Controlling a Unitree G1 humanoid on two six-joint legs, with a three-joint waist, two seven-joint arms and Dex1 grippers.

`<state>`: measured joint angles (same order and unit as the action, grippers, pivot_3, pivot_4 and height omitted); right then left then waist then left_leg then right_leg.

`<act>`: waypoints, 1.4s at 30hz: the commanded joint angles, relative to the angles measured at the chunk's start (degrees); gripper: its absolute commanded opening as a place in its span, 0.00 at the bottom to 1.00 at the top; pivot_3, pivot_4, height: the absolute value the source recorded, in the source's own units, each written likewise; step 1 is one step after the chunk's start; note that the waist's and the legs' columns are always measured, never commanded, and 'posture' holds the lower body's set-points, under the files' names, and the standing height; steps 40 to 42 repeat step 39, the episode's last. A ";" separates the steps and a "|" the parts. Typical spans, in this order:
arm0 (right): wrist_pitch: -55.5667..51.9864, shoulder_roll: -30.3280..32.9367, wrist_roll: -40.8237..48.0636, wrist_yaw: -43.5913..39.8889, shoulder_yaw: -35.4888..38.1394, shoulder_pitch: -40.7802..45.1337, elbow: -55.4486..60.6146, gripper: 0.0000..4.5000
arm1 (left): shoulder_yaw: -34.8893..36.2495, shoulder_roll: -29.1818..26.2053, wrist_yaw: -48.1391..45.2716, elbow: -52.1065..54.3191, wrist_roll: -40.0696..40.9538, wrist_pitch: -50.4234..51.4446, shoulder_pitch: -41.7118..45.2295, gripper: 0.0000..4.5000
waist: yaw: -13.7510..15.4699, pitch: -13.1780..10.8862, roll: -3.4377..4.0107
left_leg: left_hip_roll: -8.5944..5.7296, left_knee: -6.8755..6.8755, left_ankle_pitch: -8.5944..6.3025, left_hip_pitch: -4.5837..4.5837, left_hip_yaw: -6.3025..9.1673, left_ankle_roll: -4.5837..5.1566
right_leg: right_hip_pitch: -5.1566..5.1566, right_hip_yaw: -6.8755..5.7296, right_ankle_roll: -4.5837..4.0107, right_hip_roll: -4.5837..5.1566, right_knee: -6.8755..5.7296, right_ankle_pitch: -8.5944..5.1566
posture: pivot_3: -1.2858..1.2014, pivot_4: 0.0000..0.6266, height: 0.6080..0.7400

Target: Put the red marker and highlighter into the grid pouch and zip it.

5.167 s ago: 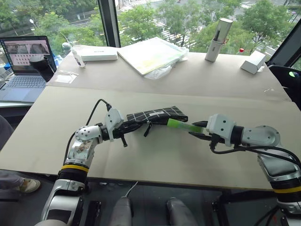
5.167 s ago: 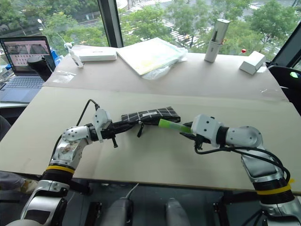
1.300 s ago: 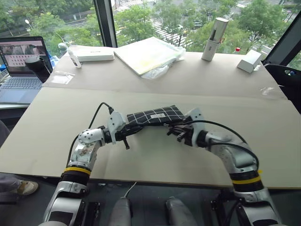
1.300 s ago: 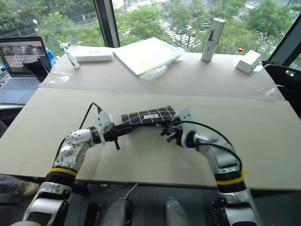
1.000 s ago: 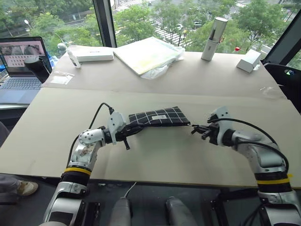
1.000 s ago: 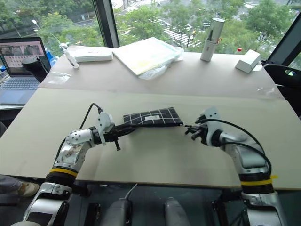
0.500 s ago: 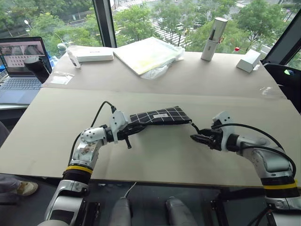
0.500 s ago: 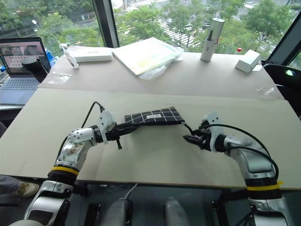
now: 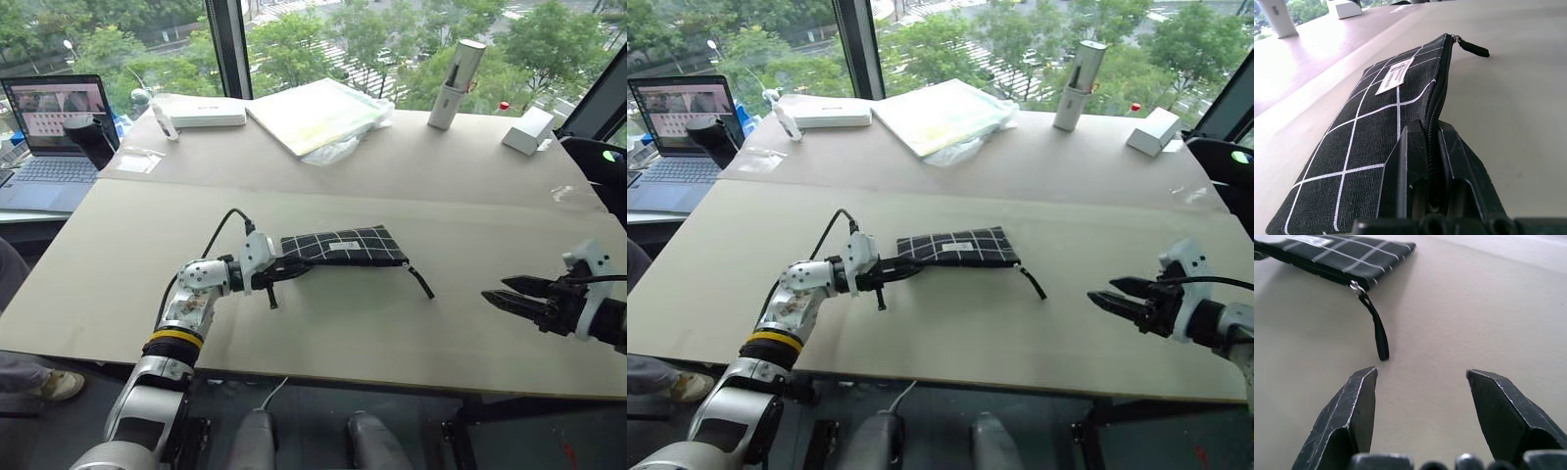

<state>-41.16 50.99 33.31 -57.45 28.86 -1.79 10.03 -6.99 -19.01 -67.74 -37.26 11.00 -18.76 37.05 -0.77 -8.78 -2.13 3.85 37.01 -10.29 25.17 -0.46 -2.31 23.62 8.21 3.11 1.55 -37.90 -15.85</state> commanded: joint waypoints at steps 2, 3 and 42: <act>0.73 -2.80 4.73 0.90 3.73 -2.10 6.93 0.72 | -0.66 2.63 -2.74 -5.70 -0.85 -7.50 4.64 0.00 | -0.04 0.00 -0.01 | -0.01 0.00 0.00 -0.03 0.07 0.00 | -0.12 -0.03 0.01 0.00 0.09 -0.01 | 0.52 0.24 0.97; 0.33 -3.27 5.22 1.40 3.84 -2.16 7.51 0.72 | -0.77 2.99 -3.25 -6.69 -0.99 -8.42 5.14 0.00 | -0.15 0.00 0.00 | -0.03 0.01 0.00 -0.04 0.09 0.00 | -0.16 -0.03 0.01 0.00 0.12 -0.01 | 0.52 0.24 0.97; 8.45 -5.10 0.08 1.27 -8.96 11.17 -11.44 0.73 | 22.82 -6.02 24.79 42.46 23.15 54.02 -20.64 0.76 | -0.92 -0.02 0.05 | -0.02 -0.04 0.00 -0.27 0.30 0.00 | -0.54 -0.13 0.00 0.00 0.26 -0.04 | 0.52 0.24 0.97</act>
